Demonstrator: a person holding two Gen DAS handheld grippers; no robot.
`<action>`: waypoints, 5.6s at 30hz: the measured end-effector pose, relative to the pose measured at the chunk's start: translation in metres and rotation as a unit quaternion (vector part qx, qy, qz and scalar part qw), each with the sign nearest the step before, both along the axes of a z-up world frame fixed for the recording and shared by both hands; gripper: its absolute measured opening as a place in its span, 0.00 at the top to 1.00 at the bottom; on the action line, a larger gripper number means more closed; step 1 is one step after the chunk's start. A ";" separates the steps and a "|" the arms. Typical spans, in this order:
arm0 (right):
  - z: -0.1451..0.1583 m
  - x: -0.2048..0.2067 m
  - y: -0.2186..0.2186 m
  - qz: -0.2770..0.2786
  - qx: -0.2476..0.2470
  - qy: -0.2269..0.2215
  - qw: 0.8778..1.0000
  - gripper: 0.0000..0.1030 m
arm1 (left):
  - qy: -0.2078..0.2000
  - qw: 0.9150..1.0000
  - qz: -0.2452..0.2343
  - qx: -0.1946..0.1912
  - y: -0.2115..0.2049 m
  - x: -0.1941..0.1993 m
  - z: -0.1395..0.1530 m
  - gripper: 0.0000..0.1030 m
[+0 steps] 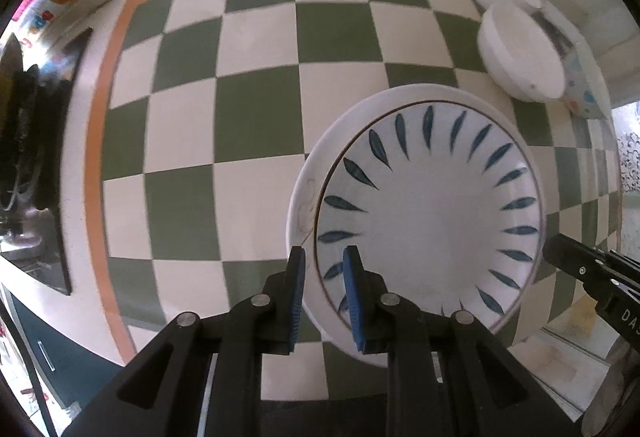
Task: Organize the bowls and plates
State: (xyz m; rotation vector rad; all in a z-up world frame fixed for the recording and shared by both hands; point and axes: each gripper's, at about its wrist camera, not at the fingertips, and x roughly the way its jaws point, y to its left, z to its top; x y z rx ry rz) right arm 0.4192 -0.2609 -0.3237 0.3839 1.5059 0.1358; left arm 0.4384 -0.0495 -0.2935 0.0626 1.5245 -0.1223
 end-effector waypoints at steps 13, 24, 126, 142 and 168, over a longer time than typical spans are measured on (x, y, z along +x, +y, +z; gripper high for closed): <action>0.113 -0.080 0.045 0.000 -0.053 -0.121 0.991 0.21 | -0.123 0.992 -0.003 -0.020 0.020 -0.071 0.094 0.31; 0.174 -0.138 0.061 -0.015 -0.099 -0.176 0.979 0.14 | -0.189 0.982 -0.007 -0.026 0.028 -0.123 0.145 0.09; -0.028 0.006 -0.207 -0.068 0.023 0.042 0.997 0.89 | 0.103 0.988 -0.110 -0.034 -0.265 0.032 -0.048 0.90; 0.042 0.051 -0.292 -0.126 0.051 -0.036 0.990 0.38 | -0.011 0.995 -0.043 -0.085 -0.264 0.126 0.042 0.72; -0.042 0.132 -0.300 -0.131 0.013 0.011 0.991 0.90 | 0.052 0.989 -0.123 -0.056 -0.352 0.170 -0.048 0.91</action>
